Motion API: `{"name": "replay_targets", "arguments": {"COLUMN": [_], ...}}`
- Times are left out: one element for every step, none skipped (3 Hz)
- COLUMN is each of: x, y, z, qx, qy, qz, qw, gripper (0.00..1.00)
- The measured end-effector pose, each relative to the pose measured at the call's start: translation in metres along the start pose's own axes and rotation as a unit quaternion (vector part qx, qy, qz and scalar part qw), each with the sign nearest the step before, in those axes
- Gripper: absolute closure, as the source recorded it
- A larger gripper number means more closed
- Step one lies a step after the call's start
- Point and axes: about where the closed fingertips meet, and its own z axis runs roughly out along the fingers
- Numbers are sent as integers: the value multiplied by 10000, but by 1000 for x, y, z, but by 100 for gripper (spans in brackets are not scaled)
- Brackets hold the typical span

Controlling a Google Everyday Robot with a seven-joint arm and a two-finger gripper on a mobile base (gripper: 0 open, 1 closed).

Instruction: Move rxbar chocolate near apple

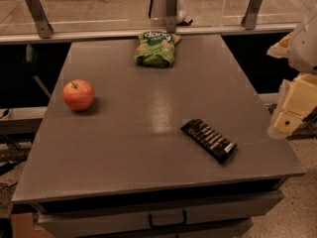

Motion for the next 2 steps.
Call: {"name": "replay_targets", "arguments": {"x": [-14, -28], "y": [10, 18], "z": [35, 74], "qx": [-184, -258], "qy": [-378, -713], "qz": [166, 357], "qw": [9990, 9965], "gripper": [0, 0]}}
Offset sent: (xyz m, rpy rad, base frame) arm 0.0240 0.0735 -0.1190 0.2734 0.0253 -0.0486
